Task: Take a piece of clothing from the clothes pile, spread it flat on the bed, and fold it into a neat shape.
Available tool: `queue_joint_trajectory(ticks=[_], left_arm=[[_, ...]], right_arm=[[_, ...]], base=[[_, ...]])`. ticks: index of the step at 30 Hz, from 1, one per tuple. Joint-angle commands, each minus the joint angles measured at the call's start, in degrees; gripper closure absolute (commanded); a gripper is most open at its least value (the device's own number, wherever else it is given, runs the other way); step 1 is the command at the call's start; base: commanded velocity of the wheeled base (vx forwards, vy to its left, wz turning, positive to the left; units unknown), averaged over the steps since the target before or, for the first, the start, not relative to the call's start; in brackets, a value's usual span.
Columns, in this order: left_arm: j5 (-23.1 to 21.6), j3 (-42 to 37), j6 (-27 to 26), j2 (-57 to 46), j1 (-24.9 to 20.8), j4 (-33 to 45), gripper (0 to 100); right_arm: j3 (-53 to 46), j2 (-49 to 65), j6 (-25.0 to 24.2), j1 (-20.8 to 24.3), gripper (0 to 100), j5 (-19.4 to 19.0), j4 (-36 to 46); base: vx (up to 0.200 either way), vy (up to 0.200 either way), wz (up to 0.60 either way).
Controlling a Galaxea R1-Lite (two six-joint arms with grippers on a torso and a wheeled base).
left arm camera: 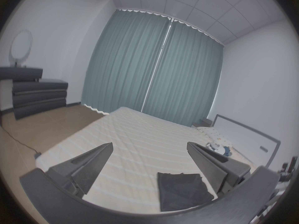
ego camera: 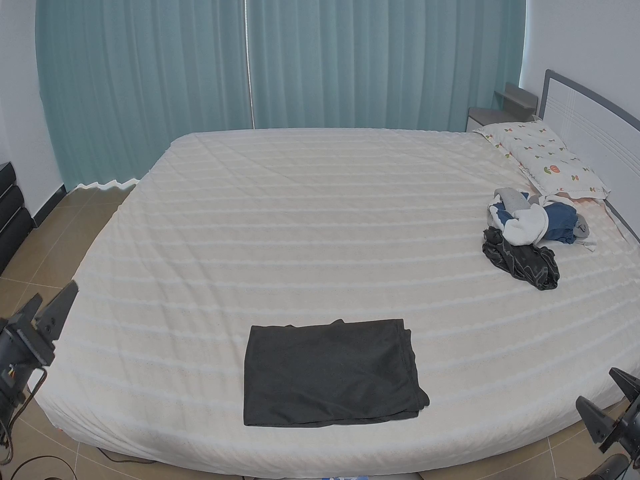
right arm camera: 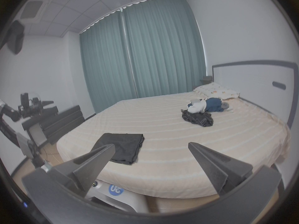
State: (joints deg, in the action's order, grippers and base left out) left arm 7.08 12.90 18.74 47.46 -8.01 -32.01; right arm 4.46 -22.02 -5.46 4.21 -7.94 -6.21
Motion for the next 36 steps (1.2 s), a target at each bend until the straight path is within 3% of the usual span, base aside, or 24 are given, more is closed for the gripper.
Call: queue_joint_trajectory(ticks=[1,4,8,9,10,14,19,21,23,32,36], left_arm=[[7.7,-0.9,-14.4,-29.0,0.3,17.6,0],[8.5,-0.9,-18.0,-34.2,0.9,20.9,0],[8.5,-0.9,-18.5,-36.2,2.6,22.3,0],[8.1,-0.9,-18.6,-37.6,6.6,24.2,0],[8.0,-0.9,-18.6,-38.0,7.8,24.8,0],[7.2,-1.4,-19.0,-39.8,8.4,26.5,0],[3.4,-4.6,-19.1,-46.6,8.4,29.9,0],[2.6,-8.9,-20.6,-47.5,8.3,28.6,0],[2.1,-12.3,-20.9,-47.5,8.3,26.3,0],[-2.9,-12.9,-18.6,-47.5,8.3,28.8,0],[-9.1,-12.8,-17.3,-47.5,8.3,29.0,0]], right_arm=[[5.2,22.0,9.2,-3.9,0,0.1,13.9],[4.2,22.0,10.2,-3.9,0,0.6,13.1],[2.6,22.0,11.7,-3.9,0,2.7,10.8],[-2.3,22.0,17.7,-3.9,0,3.0,2.8],[-4.5,22.0,19.6,-3.9,0,2.7,-0.7],[-4.5,22.0,21.5,-4.0,0,2.3,1.7],[-4.5,22.0,13.2,-4.0,0,3.0,2.2],[-4.4,21.8,5.7,-4.2,0,8.4,6.4],[-3.3,22.0,3.7,-4.0,0,9.4,9.7],[-4.3,22.0,5.5,-4.0,0,9.2,6.4],[-4.4,22.0,5.2,-4.0,0,9.2,6.2]], base=[[0.0,0.0,0.0],[0.0,0.0,0.0],[0.0,0.0,0.0],[0.0,0.0,0.0],[0.0,0.0,0.0],[0.0,0.0,0.0],[0.0,0.0,0.0],[0.0,0.0,0.0],[0.0,0.0,0.0],[0.0,0.0,0.0],[0.0,0.0,0.0]])
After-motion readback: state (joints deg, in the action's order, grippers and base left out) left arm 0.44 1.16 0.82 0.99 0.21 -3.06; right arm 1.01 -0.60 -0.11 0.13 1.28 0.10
